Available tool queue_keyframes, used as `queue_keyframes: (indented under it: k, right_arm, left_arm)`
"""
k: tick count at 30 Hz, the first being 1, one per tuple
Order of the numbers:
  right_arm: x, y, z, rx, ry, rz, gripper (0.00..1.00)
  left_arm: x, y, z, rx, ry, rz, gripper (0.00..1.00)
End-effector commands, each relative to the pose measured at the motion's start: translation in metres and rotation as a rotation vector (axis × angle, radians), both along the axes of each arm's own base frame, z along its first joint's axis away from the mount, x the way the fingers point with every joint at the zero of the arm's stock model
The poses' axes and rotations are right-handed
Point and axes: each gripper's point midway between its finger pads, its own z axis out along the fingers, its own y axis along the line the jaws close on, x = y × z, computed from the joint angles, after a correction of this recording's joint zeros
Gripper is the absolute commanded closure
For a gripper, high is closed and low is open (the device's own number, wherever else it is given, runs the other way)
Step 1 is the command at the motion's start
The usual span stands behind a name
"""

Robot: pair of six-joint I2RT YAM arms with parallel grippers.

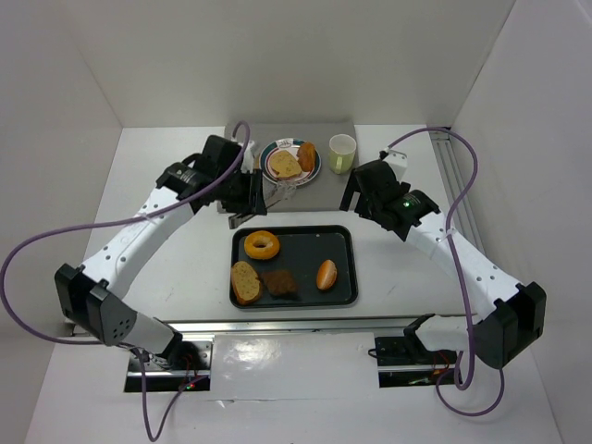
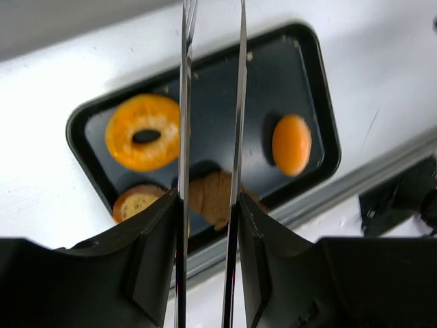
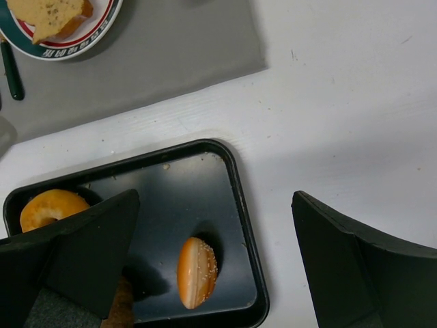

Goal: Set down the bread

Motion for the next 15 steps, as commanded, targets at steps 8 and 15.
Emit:
queue_keyframes:
  k: [8, 15]
  right_arm:
    - [0.01, 0.004, 0.01, 0.015, -0.039, 0.008, 0.0]
    - [0.006, -0.002, 0.014, -0.003, -0.044, 0.001, 0.0]
  left_arm:
    - [-0.094, -0.049, 0.003, -0.072, 0.068, -0.421, 0.49]
    - [-0.143, -0.08, -0.019, -0.097, 0.217, -0.559, 0.44]
